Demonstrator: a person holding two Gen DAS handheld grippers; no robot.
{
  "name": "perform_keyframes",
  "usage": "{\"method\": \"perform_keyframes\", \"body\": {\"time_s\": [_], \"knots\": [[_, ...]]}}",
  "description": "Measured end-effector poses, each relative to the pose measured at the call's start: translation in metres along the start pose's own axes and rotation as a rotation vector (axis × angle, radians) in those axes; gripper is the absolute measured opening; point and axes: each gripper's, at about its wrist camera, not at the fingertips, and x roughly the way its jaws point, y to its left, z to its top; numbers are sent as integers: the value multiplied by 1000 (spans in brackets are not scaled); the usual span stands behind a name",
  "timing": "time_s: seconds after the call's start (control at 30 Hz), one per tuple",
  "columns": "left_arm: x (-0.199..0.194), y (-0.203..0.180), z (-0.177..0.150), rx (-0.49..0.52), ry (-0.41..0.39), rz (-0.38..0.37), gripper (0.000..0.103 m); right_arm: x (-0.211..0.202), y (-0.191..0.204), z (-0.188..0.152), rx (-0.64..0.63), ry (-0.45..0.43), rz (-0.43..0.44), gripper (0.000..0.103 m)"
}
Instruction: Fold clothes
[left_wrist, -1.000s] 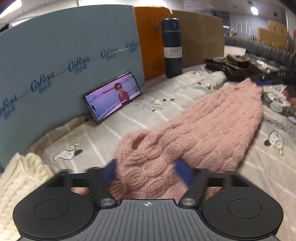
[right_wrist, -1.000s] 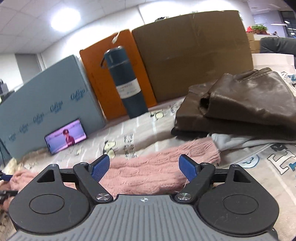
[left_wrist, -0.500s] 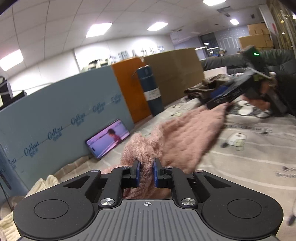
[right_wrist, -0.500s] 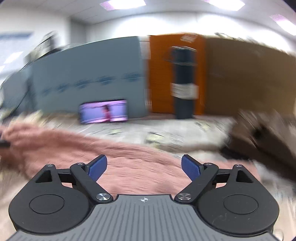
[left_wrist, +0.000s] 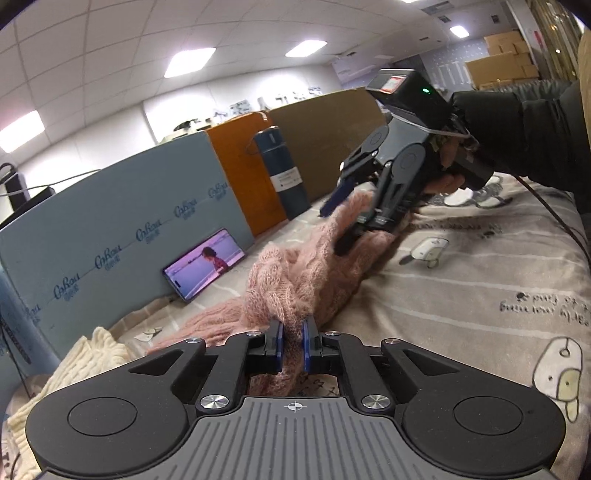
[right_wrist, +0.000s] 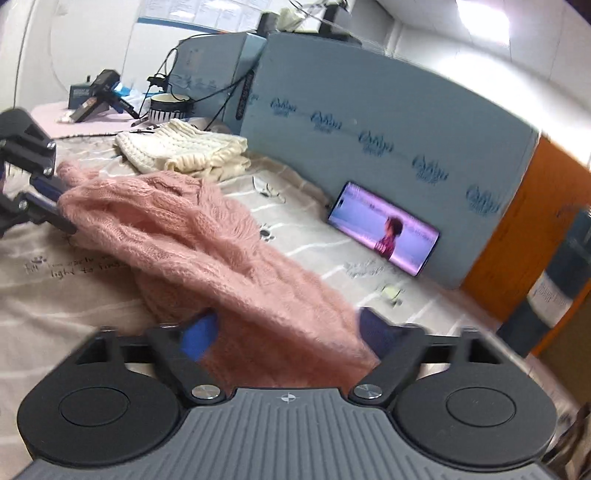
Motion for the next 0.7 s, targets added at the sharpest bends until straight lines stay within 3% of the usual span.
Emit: {"method": "perform_keyframes", "body": {"time_s": [0.07,0.1,0.17,0.33,0.6,0.7], "knots": [[-4,0,0,8,-12,0,8,-7,-1,-5,45,19,-18,20],[-6,2,0,13,-21,4,8,-11,-1,-7,67,28,-27,14],[-14,8,3,20,-41,8,8,-37,11,-11,86,-17,-17,11],[-27,4,-5,34,40,-23,8,-102,39,-22,131,-131,7,10],[-46,-4,-18,55,183,-75,8,-119,97,-64,173,3,45,10],[-54,-3,-28,6,233,-105,15,-118,107,-75,190,38,45,10]]}}
